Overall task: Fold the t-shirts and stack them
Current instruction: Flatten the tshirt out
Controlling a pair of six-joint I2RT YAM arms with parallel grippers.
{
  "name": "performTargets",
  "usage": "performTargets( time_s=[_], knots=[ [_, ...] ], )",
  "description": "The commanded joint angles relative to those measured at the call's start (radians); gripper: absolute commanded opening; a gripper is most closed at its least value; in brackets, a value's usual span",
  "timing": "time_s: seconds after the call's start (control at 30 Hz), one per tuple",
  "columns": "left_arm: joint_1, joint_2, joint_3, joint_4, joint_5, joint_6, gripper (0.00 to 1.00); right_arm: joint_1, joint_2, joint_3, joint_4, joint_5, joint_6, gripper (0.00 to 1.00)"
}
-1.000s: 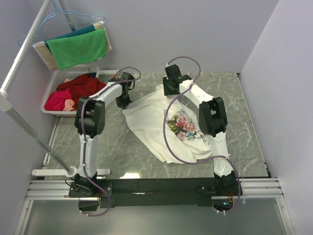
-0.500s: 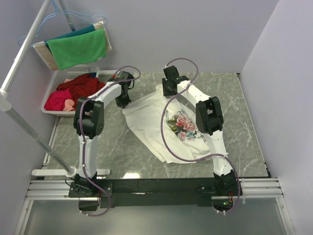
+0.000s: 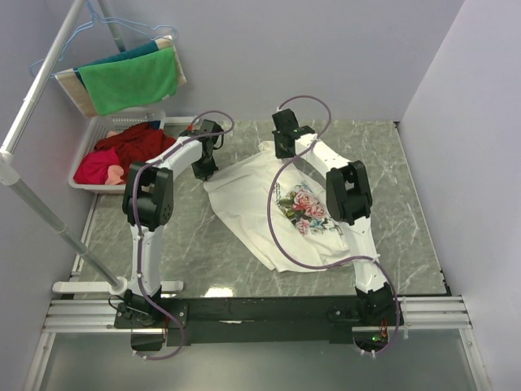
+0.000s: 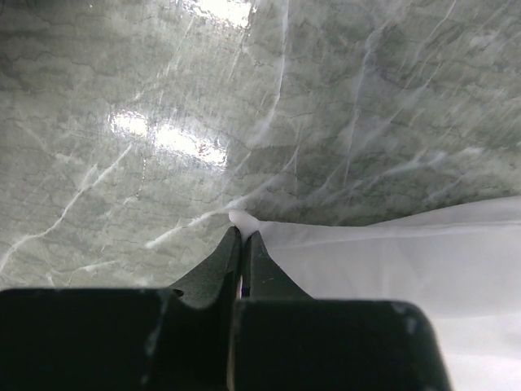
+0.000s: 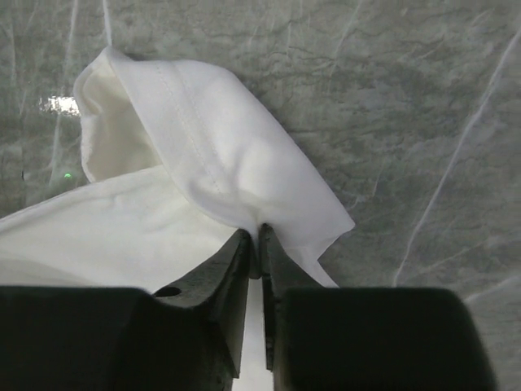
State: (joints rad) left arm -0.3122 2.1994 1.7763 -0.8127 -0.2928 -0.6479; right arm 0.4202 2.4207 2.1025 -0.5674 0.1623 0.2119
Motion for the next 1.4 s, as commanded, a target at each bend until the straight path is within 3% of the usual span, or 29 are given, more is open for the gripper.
performTargets(
  time_s=[0.0, 0.03, 0.33, 0.73, 0.83, 1.17, 1.37],
  knots=[
    [-0.004, -0.049, 0.005, -0.002, -0.019, -0.004, 0.01, -0.003, -0.107, 0.016, 0.015, 0.087, -0.002, 0.04],
    [-0.004, -0.049, 0.012, -0.003, -0.023, -0.002, 0.01, -0.003, -0.115, 0.017, 0.012, 0.103, -0.002, 0.00],
    [-0.004, -0.075, 0.124, -0.057, -0.086, 0.025, 0.01, -0.050, -0.279, 0.033, -0.011, 0.287, -0.011, 0.00],
    [0.062, -0.125, 0.567, -0.171, -0.137, 0.077, 0.01, -0.219, -0.566, 0.079, -0.037, 0.378, -0.032, 0.00],
    [0.074, -0.164, 0.616, -0.157, -0.149, 0.094, 0.01, -0.231, -0.623, 0.091, -0.023, 0.413, -0.057, 0.00],
    [0.116, -0.472, 0.551, 0.032, -0.135, 0.168, 0.01, -0.239, -0.863, 0.120, 0.032, 0.462, -0.105, 0.00],
    [0.116, -0.659, 0.451, 0.176, 0.016, 0.205, 0.01, -0.238, -1.023, 0.120, 0.011, 0.396, -0.089, 0.00]
  ],
)
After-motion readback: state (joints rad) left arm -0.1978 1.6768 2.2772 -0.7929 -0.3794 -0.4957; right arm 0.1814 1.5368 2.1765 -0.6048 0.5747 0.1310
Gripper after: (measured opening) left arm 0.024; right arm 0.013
